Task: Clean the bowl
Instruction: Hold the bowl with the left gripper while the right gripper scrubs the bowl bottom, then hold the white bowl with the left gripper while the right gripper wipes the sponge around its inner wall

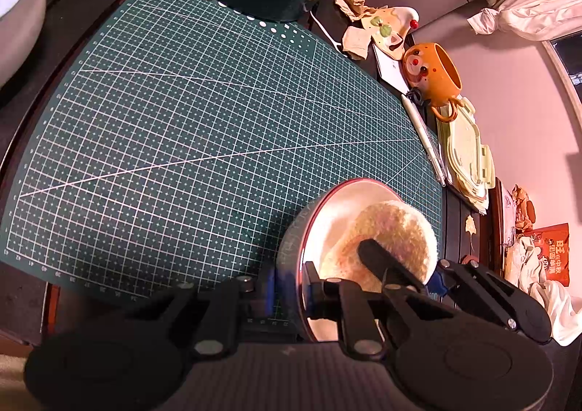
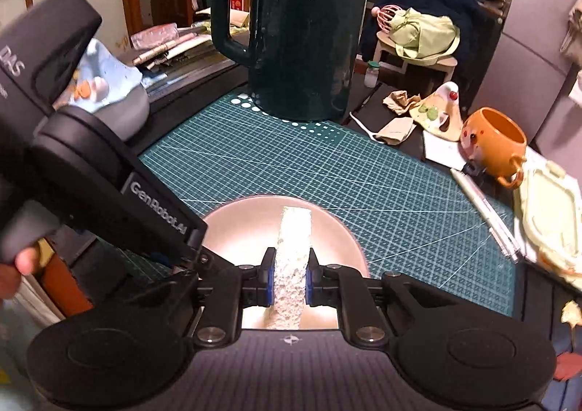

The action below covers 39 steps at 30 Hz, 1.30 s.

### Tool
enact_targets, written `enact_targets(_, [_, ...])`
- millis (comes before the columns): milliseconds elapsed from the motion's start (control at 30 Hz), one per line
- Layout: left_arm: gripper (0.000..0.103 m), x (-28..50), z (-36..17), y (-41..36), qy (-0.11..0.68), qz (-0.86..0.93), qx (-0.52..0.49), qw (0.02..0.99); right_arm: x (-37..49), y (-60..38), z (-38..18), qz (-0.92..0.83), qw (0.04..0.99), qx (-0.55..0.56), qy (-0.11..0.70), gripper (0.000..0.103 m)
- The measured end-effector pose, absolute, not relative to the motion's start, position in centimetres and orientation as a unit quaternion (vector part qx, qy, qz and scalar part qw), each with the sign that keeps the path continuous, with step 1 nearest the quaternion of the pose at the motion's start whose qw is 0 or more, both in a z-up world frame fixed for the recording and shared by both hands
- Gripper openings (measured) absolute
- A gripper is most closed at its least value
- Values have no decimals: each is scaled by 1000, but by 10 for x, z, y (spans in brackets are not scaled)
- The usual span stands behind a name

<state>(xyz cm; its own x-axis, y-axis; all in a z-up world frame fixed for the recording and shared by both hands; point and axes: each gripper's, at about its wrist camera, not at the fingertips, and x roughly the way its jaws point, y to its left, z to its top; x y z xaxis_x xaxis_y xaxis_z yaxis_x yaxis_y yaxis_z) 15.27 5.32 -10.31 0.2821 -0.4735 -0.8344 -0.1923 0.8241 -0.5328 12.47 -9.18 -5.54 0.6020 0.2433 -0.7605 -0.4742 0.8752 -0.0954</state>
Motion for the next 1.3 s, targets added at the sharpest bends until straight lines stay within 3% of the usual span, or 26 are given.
enact_targets(600, [14,155,-101,51,591,-90,-283,750,120,-122,-5,196,908,-86,359,13])
enact_targets(1067, [14,154,-100,48,591,-90,-282,750,126,-90,-53,214,876,-118,416,13])
enact_targets(1300, [14,157,-100,49,591,-93,-281,750,130,-103,-51,187,882,-124,413,13])
